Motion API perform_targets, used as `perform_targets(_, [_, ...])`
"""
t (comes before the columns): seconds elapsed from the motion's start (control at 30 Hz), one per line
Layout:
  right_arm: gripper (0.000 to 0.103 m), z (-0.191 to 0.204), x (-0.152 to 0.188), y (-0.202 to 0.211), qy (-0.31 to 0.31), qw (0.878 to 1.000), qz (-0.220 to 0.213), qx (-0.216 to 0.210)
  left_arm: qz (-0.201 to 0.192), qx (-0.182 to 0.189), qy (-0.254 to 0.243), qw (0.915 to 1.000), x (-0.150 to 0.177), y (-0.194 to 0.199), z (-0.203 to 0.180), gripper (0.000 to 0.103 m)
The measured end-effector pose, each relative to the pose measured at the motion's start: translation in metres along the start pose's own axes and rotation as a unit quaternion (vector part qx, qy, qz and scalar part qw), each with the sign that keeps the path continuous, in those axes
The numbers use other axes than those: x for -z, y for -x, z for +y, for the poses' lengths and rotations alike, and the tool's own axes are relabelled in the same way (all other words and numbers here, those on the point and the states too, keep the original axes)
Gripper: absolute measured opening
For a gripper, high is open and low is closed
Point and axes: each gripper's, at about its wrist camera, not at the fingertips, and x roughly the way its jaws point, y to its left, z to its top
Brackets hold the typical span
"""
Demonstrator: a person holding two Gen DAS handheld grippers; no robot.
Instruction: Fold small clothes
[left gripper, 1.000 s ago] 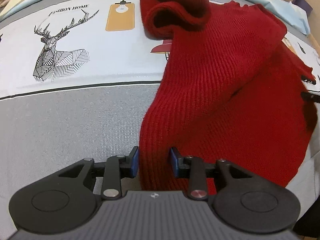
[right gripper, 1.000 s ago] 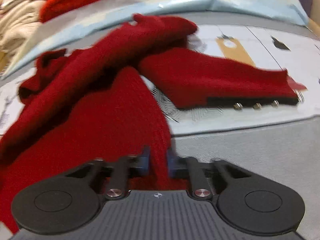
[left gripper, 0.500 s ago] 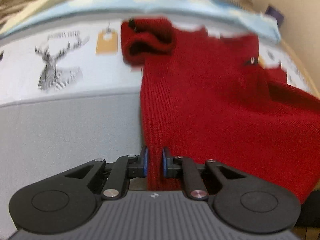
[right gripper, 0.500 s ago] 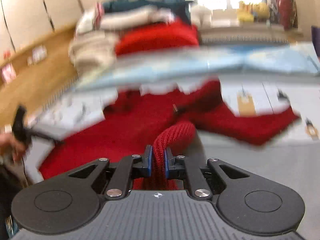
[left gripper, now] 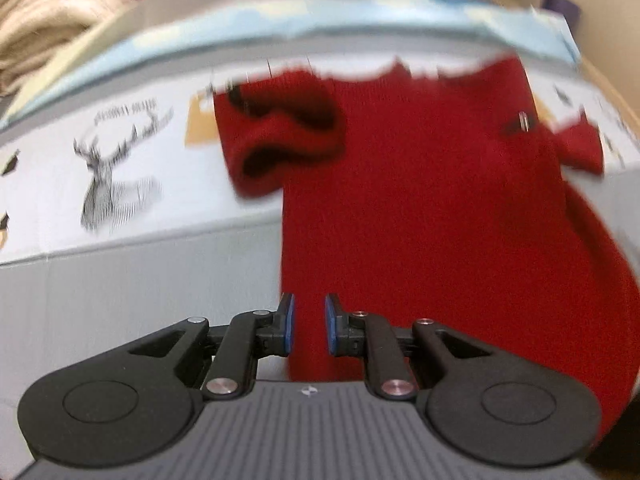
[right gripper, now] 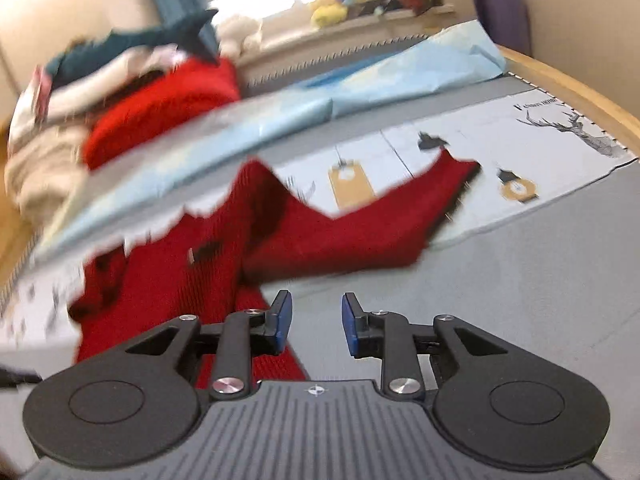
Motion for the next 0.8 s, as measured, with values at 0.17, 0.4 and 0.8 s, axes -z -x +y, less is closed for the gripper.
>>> perform_targets(0.17, [0.051,0.009,-0.018,-0.062,-0.079,0.997,0.001,-0.014,-0.053,0.003,0.04,0.9978,-0.036,0.001,-0.034,0.022])
perform_targets(0.4, [0.059,0.04,-0.035,-0.153,-0.112,0.993,0.039,0.018,-0.113,-0.024,0.024,0.993,-0.067,-0.015,-0.075,0.023])
perform_targets(0.8, [0.01,0.051,-0.055,-0.197,-0.023,0.987,0.055,0.147,-0.158,0.002,0.006,0.9874,-0.096,-0.025,-0.067,0.023])
